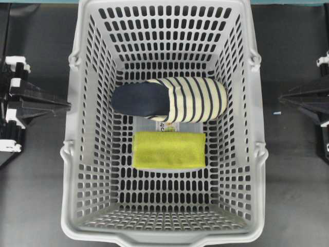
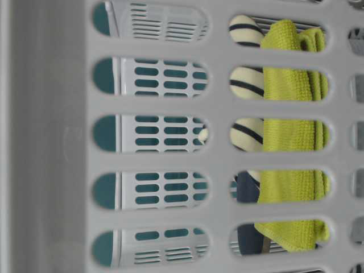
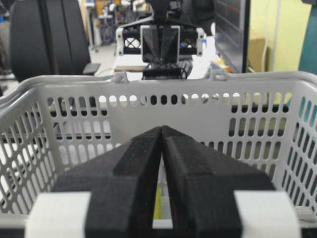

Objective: Pick up the yellow cloth from the shopping basket with the left arm.
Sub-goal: 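Move the left gripper down into the basket over the yellow cloth, then close the left gripper on the yellow cloth's edge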

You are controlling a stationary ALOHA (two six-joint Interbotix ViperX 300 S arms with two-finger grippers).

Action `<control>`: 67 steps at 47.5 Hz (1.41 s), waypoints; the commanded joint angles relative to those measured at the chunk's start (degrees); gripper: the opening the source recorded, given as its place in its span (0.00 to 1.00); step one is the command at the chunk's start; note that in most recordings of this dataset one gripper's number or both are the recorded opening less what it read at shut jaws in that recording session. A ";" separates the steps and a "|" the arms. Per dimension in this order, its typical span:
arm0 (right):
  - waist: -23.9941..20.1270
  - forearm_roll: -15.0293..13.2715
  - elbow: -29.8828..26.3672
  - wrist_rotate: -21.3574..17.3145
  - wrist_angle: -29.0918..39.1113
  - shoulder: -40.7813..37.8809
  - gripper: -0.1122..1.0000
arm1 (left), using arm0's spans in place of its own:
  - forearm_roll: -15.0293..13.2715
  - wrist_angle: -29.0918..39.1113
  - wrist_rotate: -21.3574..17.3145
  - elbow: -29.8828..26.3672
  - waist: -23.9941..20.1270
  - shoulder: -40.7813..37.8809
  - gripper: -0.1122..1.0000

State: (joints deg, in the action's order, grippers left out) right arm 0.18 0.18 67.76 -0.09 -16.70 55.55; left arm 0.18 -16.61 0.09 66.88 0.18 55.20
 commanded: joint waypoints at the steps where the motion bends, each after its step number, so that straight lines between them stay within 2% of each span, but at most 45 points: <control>1: -0.44 0.18 -1.05 -0.44 -0.26 -0.62 0.10 | 2.37 3.43 1.05 -4.48 0.09 -0.35 0.15; 5: -0.53 1.14 -0.97 -0.97 0.70 -0.44 0.10 | 2.37 10.46 1.49 -9.49 0.09 -1.41 0.10; 12: -0.53 1.05 -0.97 -3.25 3.16 -0.35 0.10 | 2.37 24.26 2.64 -19.51 0.79 -5.89 0.10; 24: -0.44 1.14 -1.05 -4.83 3.87 0.09 0.10 | 2.37 42.98 2.72 -37.09 4.39 -20.74 0.10; 36: -0.53 1.05 -0.97 -4.57 4.22 0.09 0.10 | 2.37 55.55 2.72 -51.06 5.36 -37.00 0.10; 47: -0.53 1.05 -0.97 -4.31 4.48 0.18 0.10 | 2.37 63.90 2.55 -59.50 5.01 -47.02 0.11; 49: -0.53 1.05 -0.97 -4.31 4.48 0.18 0.10 | 2.37 65.13 2.64 -60.64 5.01 -48.52 0.15; 52: -0.44 1.05 -0.97 -4.22 4.48 0.18 0.10 | 2.37 66.97 3.08 -62.23 5.10 -50.71 0.26; 60: -0.26 1.05 -0.97 -4.39 3.87 0.26 0.10 | 2.37 69.87 3.34 -65.65 5.71 -55.72 0.71; 62: -0.18 1.05 -0.97 -4.57 4.04 0.35 0.10 | 2.37 69.87 3.43 -65.92 5.80 -56.51 0.80; 65: -0.18 1.05 -0.97 -4.57 4.22 0.44 0.11 | 2.37 69.87 3.60 -66.27 5.98 -57.66 0.89; 67: 0.00 1.05 -0.97 -4.66 4.31 0.53 0.11 | 2.37 69.87 3.60 -66.45 6.15 -58.36 0.91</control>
State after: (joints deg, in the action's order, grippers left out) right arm -0.18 1.05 67.76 -4.48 -12.13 56.25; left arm 2.37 53.26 3.60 1.93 5.98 -2.90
